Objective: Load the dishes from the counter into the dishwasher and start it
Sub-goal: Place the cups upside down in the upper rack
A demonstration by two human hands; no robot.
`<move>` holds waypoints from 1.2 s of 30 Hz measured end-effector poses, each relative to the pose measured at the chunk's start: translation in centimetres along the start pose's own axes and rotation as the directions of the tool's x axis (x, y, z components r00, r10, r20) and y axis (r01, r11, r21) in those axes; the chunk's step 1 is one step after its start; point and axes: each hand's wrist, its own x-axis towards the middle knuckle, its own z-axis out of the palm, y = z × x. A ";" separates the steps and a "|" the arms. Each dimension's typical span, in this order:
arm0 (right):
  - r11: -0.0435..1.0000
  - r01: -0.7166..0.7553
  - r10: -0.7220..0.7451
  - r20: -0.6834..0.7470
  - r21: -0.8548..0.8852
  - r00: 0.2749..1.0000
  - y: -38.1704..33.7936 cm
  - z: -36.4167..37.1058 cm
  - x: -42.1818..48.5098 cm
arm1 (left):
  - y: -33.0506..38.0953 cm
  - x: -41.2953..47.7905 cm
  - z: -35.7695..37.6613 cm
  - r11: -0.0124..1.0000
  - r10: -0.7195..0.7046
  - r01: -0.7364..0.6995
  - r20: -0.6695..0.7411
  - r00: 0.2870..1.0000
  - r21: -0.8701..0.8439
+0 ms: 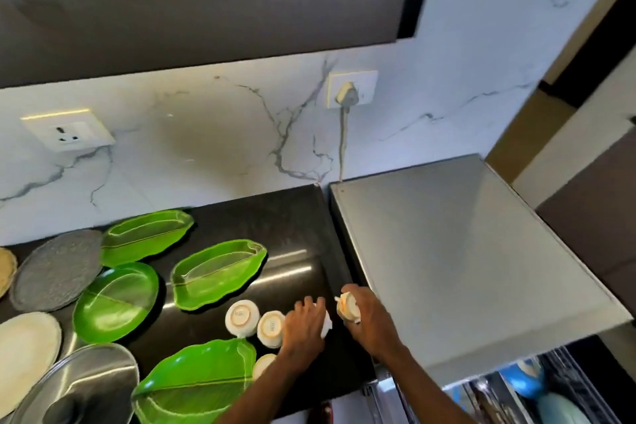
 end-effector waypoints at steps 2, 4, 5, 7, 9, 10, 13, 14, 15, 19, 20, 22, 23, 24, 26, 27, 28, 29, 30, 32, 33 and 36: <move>0.999 -0.034 0.037 -0.103 0.024 0.994 0.5 -1.2 -1.4 | 0.7 -0.1 -0.5 0.999 0.014 -0.017 -0.067 0.998 -0.046; 0.997 -0.067 0.074 -0.197 0.043 0.978 0.8 -2.4 -3.1 | 2.3 -0.4 -1.5 0.988 0.037 -0.055 -0.121 0.992 -0.142; 0.994 -0.093 0.104 -0.253 0.057 0.962 1.2 -3.1 -4.2 | 3.6 -0.6 -2.0 0.978 0.070 -0.098 -0.149 0.986 -0.186; 0.984 -0.137 0.169 -0.380 0.110 0.909 2.0 -4.5 -6.6 | 6.6 -0.9 -2.9 0.949 0.152 -0.198 -0.195 0.969 -0.244; 0.980 -0.159 0.199 -0.498 0.122 0.844 3.2 -5.7 -9.2 | 9.7 -1.3 -3.1 0.914 0.240 -0.294 -0.209 0.948 -0.280; 0.974 -0.190 0.227 -0.536 0.123 0.813 3.8 -6.5 -10.9 | 11.5 -1.6 -3.0 0.892 0.298 -0.348 -0.205 0.932 -0.288; 0.937 -0.316 0.341 -0.601 0.152 0.723 6.4 -8.5 -16.4 | 16.4 -3.0 -1.4 0.820 0.463 -0.501 -0.194 0.865 -0.276; 0.926 -0.344 0.364 -0.610 0.156 0.704 7.4 -8.7 -18.1 | 17.6 -3.6 -0.8 0.796 0.507 -0.543 -0.194 0.840 -0.267; 0.913 -0.373 0.389 -0.622 0.164 0.679 8.5 -9.1 -20.2 | 19.3 -4.3 0.1 0.768 0.553 -0.586 -0.195 0.810 -0.257; 0.843 -0.489 0.507 -0.632 0.223 0.586 12.9 -9.7 -28.0 | 25.0 -7.3 4.1 0.679 0.671 -0.694 -0.181 0.719 -0.238; 0.818 -0.524 0.542 -0.621 0.235 0.567 14.3 -9.6 -30.2 | 26.4 -8.0 5.5 0.649 0.700 -0.721 -0.180 0.691 -0.243; 0.777 -0.580 0.595 -0.591 0.247 0.546 17.2 -9.0 -34.4 | 28.9 -9.1 8.6 0.591 0.744 -0.766 -0.195 0.639 -0.255; 0.762 -0.594 0.610 -0.591 0.257 0.528 18.4 -8.8 -36.2 | 30.1 -9.7 10.1 0.582 0.752 -0.767 -0.181 0.634 -0.269; 0.745 -0.606 0.632 -0.586 0.280 0.507 19.3 -8.8 -37.7 | 31.0 -10.1 11.3 0.587 0.754 -0.762 -0.160 0.637 -0.272; 0.713 -0.632 0.664 -0.583 0.305 0.469 21.2 -8.8 -40.7 | 33.1 -11.2 14.6 0.612 0.757 -0.750 -0.088 0.647 -0.251; 0.707 -0.636 0.670 -0.579 0.309 0.465 22.1 -8.7 -42.1 | 34.0 -11.7 16.1 0.626 0.755 -0.741 -0.049 0.654 -0.245; 0.699 -0.642 0.681 -0.567 0.316 0.462 23.1 -8.4 -43.3 | 34.6 -12.0 17.7 0.642 0.747 -0.724 -0.006 0.664 -0.251; 0.691 -0.650 0.692 -0.552 0.317 0.466 23.9 -8.0 -44.2 | 34.9 -12.2 18.9 0.656 0.738 -0.708 0.026 0.674 -0.261; 0.681 -0.662 0.700 -0.541 0.312 0.466 25.1 -7.2 -45.4 | 35.4 -12.3 20.7 0.664 0.735 -0.703 0.049 0.676 -0.255; 0.670 -0.679 0.715 -0.507 0.299 0.482 27.5 -5.6 -47.4 | 36.3 -12.5 24.0 0.661 0.746 -0.718 0.085 0.661 -0.220; 0.662 -0.685 0.726 -0.488 0.305 0.484 28.4 -4.8 -47.9 | 36.6 -12.4 25.3 0.656 0.752 -0.726 0.106 0.650 -0.205; 0.649 -0.683 0.739 -0.491 0.335 0.462 30.4 -2.9 -48.9 | 37.4 -12.2 28.9 0.650 0.760 -0.749 0.145 0.634 -0.132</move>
